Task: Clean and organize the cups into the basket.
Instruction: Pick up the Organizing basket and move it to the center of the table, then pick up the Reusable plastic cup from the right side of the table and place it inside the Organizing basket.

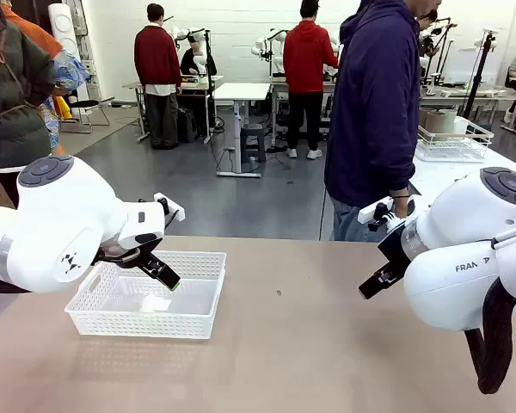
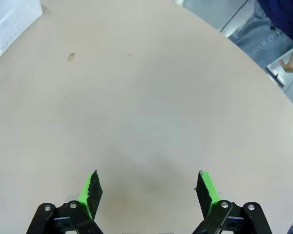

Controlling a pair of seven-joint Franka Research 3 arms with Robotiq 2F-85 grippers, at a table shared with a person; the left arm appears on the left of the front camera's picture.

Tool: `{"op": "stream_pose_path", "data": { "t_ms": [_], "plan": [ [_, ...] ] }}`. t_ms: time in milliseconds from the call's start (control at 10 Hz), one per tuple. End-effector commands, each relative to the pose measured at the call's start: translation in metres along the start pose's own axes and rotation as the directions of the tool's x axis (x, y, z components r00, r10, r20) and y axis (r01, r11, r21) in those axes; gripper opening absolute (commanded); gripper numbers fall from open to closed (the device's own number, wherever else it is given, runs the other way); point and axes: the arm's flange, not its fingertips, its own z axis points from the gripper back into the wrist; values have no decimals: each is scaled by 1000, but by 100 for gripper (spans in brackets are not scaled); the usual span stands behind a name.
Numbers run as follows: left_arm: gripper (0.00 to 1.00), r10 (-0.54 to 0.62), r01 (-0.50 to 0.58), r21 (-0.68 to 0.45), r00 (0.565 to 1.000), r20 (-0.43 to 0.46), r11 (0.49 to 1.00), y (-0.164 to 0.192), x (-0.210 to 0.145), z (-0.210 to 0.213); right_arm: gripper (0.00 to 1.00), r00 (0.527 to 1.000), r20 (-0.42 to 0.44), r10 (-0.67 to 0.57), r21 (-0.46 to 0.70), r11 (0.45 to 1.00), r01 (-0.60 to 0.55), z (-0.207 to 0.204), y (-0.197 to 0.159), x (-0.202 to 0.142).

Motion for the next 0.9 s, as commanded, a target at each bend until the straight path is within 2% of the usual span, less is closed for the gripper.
{"op": "stream_pose_path", "data": {
  "t_ms": [0,800],
  "plan": [
    [100,0,0,0,1000,0,1000,0,0,0,100,1000,0,0,0,1000,0,0,0,0],
    [100,0,0,0,1000,0,1000,0,0,0,100,1000,0,0,0,1000,0,0,0,0]
  ]
}}
